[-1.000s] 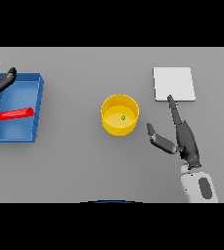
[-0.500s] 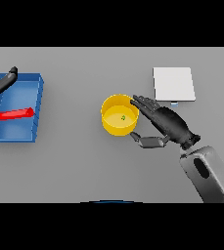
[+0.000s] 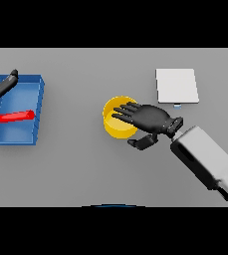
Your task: Pick up the red beaker and tilt it to pour out 1 green nut into yellow bowl. Pick up the yellow bowl and place it on the metallic measuring scale.
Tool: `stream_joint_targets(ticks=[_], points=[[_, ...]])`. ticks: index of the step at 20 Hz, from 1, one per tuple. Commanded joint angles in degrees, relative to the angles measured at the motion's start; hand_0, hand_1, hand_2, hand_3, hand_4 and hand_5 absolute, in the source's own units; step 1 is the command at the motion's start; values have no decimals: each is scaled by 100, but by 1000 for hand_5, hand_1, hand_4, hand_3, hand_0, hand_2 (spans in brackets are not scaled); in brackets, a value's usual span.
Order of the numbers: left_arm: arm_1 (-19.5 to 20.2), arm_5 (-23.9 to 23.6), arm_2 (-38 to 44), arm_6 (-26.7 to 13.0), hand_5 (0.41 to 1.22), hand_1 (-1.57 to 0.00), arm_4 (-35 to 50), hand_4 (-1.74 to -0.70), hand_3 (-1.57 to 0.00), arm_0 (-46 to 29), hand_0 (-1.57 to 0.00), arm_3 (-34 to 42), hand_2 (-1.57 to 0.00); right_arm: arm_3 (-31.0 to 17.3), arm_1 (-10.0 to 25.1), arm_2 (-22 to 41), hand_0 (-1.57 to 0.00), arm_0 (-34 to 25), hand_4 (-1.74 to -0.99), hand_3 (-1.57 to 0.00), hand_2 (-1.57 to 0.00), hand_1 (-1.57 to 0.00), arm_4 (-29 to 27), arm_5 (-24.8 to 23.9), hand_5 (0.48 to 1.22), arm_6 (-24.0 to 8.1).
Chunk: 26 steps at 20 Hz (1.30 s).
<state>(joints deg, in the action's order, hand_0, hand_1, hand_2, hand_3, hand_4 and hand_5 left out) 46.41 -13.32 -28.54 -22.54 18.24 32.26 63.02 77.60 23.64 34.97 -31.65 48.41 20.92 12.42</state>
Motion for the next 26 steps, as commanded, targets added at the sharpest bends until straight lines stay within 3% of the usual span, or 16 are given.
stream_joint_targets(ticks=[1, 8, 15, 17, 19, 20, 22, 24, 26], points=[[15, 34, -11, 32, 687, 1, 5, -722, 1, -33, 0, 25, 1, -151, 6, 87, 1, -79, -1223, 1, 1, 1, 65, 87, 705, 22], [43, 32, 78, 126, 688, 1, 89, -723, 1, -90, 1, 25, 1, -991, -176, 539, 1, -728, -1259, 1, 1, 1, 428, 303, 714, 168], [121, 47, 112, 185, 686, 1, 132, -719, 1, -168, 1, 121, 1, -1240, -418, 621, 1, -920, -1305, 1, 1, 1, 381, 716, 763, -51], [163, 53, 143, 199, 686, 1, 152, -713, 1, -169, 1, 145, 1, -1314, -539, 577, -3, -913, -1336, -43, -19, -16, 330, 801, 810, -237], [175, 53, 160, 210, 691, 1, 149, -714, 1, -150, 1, 123, 1, -1325, -508, 602, -287, -883, -1387, -173, -176, -236, 354, 817, 873, -201], [137, 84, 143, 217, 692, 1, 147, -716, 1, -126, 1, 78, 1, -1343, -482, 615, -544, -929, -1420, -262, -310, -473, 379, 800, 943, -118], [165, 82, 138, 191, 692, 1, 146, -719, 1, -154, 1, 119, 1, -1380, -495, 669, -914, -960, -1512, -456, -695, -869, 422, 753, 1043, -87], [188, 60, 130, 203, 696, 1, 151, -722, 1, -210, 1, 195, 1, -1370, -447, 639, -1150, -950, -1586, -716, -1010, -1121, 352, 768, 1107, 62], [158, 32, 116, 127, 699, 1, 136, -725, 1, -141, 1, 193, 1, -1457, -490, 667, -1302, -996, -1640, -941, -1164, -1283, 348, 677, 1148, 111]])
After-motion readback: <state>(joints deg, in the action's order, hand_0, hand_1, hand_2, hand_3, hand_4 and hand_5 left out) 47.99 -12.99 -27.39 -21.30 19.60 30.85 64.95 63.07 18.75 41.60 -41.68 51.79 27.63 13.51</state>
